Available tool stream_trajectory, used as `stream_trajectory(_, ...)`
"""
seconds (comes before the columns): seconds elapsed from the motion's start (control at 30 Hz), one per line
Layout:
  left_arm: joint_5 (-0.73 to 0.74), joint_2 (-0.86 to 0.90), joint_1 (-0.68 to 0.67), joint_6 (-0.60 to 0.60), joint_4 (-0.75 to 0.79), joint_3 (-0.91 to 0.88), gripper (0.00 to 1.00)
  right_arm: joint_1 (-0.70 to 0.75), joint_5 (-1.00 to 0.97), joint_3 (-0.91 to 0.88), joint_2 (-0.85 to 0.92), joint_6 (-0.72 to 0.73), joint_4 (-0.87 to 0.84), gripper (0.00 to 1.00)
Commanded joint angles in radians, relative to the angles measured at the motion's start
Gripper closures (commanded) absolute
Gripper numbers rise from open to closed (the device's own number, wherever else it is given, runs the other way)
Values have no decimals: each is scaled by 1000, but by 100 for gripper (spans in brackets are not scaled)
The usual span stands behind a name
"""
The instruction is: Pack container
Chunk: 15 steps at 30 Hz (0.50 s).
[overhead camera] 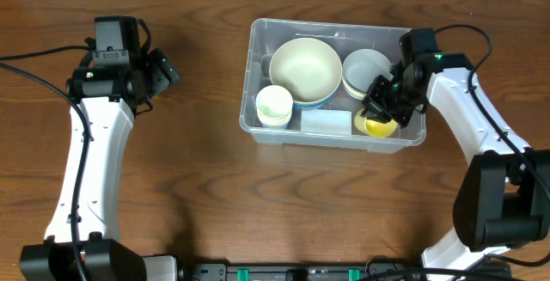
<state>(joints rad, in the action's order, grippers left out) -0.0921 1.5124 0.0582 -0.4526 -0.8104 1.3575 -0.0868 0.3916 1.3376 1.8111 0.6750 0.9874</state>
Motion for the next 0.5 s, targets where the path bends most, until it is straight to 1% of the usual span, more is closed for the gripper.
stream_trajectory(0.0,-2,-16,5,-13,-4,21,2,-6,-244,29,39,-28,53,99)
stream_trajectory(0.2,-2,-16,5,-13,-4,21,2,-6,-333,146,39,-41,154,99)
stream_trajectory(0.33,-2,-16,5,-13,-4,21,2,-5,-332,159,39,-41,162,99)
stream_trajectory(0.4,-2,-16,5,-13,-5,21,2,-5,-333,159,40,-46,164,91)
stream_trajectory(0.43,-2,-16,5,-13,-5,21,2,-5,-333,159,40,-53,163,84)
stream_trajectory(0.47,-2,-16,5,-13,-4,21,2,-6,-333,159,40,-56,163,80)
